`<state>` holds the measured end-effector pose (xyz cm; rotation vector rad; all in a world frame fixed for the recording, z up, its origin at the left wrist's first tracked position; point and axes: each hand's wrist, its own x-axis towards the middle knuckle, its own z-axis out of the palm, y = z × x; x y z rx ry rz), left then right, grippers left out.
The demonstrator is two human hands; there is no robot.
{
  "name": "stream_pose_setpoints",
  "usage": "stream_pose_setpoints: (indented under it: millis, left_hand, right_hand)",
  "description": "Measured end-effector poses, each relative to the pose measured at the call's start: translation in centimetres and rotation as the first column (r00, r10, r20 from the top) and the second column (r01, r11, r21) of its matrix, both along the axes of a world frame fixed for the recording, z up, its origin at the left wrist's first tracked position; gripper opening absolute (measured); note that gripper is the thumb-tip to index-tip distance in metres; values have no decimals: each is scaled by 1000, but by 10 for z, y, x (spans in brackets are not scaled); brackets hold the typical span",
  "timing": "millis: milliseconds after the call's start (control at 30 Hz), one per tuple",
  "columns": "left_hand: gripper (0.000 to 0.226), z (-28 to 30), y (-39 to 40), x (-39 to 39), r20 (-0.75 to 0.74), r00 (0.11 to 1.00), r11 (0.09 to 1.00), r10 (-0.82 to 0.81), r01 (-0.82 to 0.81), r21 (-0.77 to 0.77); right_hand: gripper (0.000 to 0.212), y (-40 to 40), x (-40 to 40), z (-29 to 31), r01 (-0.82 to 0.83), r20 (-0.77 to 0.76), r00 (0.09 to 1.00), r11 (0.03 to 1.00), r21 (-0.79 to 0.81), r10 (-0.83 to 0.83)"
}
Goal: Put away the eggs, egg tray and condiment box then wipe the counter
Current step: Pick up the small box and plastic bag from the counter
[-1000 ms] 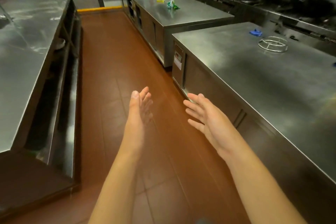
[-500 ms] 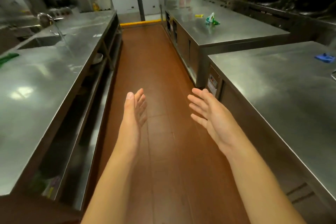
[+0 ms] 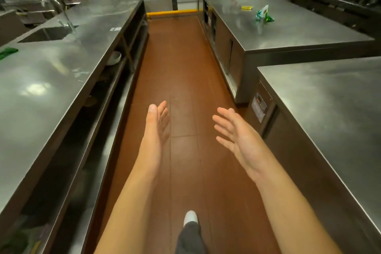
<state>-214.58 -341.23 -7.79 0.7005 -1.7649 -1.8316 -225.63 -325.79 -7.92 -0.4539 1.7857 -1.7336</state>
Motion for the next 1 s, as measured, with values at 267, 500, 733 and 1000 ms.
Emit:
stream_pose_setpoints:
  millis: [267,500,733,1000]
  left_hand:
    - [68,13,-99,-160,-57,989,990,-140,140,-6]
    - [65,23,-140,-263,-69,958,960,-278,278,-19]
    - [71,4,-176,-378,-22,956,956,-294,294,6]
    - [61,34,-249,-518,-72,993,995,-95,91,-49]
  right_hand:
    - [57,-92,-128,31,113,-72,991,993,34,-111]
    - [67,-134,-210,32,225,-107,968,974,-18,-225]
    - [46,-177,-335,13,272,-82,959,962,-20,-272]
    - [45,-236,-494,47,190,-32,979,962,-196,-200]
